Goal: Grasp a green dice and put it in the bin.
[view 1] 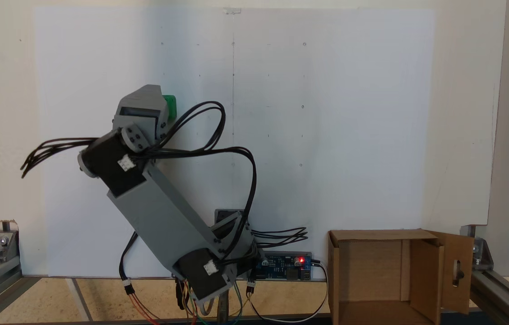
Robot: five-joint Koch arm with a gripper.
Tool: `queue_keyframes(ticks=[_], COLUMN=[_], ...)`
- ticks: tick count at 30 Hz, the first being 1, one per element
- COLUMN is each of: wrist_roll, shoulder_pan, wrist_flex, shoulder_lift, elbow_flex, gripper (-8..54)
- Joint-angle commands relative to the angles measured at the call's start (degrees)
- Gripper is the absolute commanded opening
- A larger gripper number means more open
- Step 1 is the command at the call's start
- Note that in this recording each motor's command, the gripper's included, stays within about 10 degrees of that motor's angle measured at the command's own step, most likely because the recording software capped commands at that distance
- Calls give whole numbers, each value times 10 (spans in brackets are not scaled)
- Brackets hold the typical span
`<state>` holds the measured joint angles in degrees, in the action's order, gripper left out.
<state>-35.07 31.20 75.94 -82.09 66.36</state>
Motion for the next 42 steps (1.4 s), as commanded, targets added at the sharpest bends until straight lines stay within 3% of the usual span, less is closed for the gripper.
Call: queue_keyframes(ticks=[1,42], wrist_roll=[-45,-75], shoulder_pan=[3,33], wrist_flex=[11,-177], shoulder_lift=[0,-1], elbow_flex=[-28,156], gripper=[434,433])
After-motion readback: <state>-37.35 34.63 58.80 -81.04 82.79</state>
